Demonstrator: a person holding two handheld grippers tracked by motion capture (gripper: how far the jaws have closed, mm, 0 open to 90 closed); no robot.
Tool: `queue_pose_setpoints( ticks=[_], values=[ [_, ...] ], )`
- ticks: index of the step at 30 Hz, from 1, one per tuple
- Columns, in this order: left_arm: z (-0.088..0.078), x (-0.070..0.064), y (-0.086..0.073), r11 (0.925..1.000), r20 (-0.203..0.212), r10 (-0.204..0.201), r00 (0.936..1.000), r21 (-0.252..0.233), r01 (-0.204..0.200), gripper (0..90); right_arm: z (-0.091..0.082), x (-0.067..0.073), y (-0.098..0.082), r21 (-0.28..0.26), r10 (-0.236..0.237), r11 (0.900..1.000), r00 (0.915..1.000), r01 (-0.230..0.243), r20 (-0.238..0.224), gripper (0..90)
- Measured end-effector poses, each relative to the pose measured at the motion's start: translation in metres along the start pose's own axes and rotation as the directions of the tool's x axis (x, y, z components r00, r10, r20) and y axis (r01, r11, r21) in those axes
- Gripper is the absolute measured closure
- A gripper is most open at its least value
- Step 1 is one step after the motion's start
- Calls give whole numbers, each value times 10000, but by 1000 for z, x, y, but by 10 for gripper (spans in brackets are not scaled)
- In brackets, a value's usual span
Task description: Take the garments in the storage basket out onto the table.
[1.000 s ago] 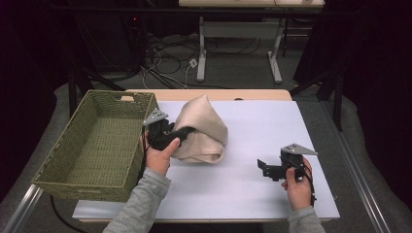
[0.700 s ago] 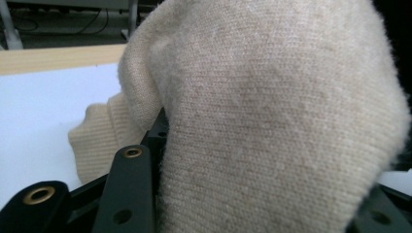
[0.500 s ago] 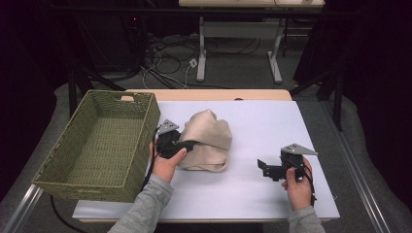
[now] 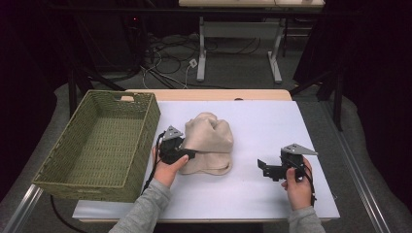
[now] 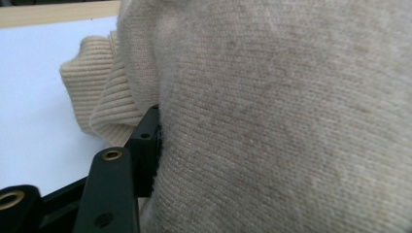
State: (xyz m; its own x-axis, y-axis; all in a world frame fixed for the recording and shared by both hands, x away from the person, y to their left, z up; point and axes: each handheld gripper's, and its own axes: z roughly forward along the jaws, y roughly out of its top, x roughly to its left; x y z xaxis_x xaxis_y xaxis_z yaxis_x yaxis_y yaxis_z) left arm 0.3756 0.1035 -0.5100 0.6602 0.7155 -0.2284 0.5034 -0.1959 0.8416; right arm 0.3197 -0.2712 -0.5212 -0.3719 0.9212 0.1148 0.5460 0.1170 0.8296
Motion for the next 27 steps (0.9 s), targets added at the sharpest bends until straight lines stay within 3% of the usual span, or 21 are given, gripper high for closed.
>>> queue_pose_setpoints(
  ticks=[1, 3, 4, 9, 12, 13, 16, 27],
  values=[
    [-1, 1, 0, 9998, -13, 196, 9998, 92, -196, 432, 0, 0, 0, 0, 1, 10000, 10000, -1, 8, 13],
    [-1, 1, 0, 9996, -19, 223, 9998, 174, -222, 396, 0, 0, 0, 14, -27, 10000, 10000, 27, -28, 13],
    [0, 0, -1, 9998, 64, 35, 10000, 179, -36, 360, 0, 1, 0, 23, 28, 10000, 10000, -28, -43, 12],
    [-2, -1, 0, 9985, 94, 63, 9999, 540, -68, 237, 0, 0, 0, -5, 66, 10000, 10000, -66, -12, 13],
    [-5, -2, 0, 9981, -23, -75, 10000, 616, 76, 155, 0, 0, 0, 12, -20, 10000, 10000, 20, -27, 13],
    [-6, -1, 0, 9981, -140, 134, 9998, 599, -125, 152, 0, 0, 0, 1, -18, 10000, 10000, 18, -30, 13],
    [-9, -2, 0, 9979, -313, 134, 9994, 637, -114, 80, 0, 1, 0, -25, 6, 10000, 10000, -6, -12, 13],
    [-28, -5, 0, 9979, -528, 310, 9981, 590, -279, 12, 0, 1, 0, -13, 6, 10000, 10000, -6, -13, 13]
  ],
)
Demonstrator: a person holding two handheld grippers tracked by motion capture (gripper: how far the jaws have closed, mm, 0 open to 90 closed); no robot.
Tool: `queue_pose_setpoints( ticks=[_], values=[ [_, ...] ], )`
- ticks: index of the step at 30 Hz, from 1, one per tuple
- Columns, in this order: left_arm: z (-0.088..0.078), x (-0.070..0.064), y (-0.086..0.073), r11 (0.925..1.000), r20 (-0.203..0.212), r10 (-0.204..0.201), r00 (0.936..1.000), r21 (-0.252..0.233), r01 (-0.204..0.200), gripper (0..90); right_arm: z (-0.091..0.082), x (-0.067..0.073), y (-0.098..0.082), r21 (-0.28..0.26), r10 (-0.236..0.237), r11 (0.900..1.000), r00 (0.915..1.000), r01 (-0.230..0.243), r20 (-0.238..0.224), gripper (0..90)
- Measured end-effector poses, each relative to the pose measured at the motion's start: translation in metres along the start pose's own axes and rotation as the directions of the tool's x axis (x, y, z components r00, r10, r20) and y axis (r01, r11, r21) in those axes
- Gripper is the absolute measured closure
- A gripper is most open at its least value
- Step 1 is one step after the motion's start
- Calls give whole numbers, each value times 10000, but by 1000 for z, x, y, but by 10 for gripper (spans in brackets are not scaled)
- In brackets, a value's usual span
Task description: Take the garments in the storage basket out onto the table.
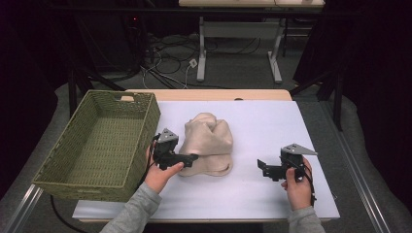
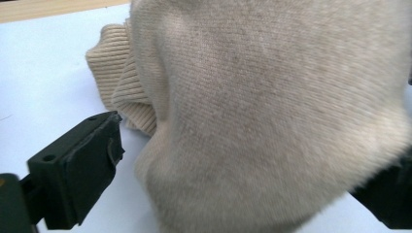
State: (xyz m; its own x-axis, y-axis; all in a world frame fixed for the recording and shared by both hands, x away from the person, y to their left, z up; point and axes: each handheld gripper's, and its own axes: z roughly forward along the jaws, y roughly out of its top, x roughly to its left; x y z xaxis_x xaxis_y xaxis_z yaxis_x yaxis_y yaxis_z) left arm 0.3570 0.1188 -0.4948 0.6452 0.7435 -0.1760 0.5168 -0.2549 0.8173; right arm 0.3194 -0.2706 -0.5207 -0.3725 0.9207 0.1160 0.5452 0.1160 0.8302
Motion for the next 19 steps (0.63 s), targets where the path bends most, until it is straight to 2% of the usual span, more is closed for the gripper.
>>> queue_pose_setpoints(
  ticks=[10, 15, 19],
  values=[
    [-25, 1, -4, 9986, 233, 117, 9997, -519, -104, 5, 0, 2, 0, -38, -11, 10000, 10000, 11, -21, 13],
    [-41, 5, -8, 9931, 520, -227, 9984, -1141, 286, 5, 0, 2, 0, -2, 52, 10000, 10000, -52, -21, 13],
    [-48, 7, -15, 9914, 472, -204, 9987, -1281, 263, 5, 0, 2, 0, -9, -56, 10000, 10000, 56, -24, 13]
  ],
)
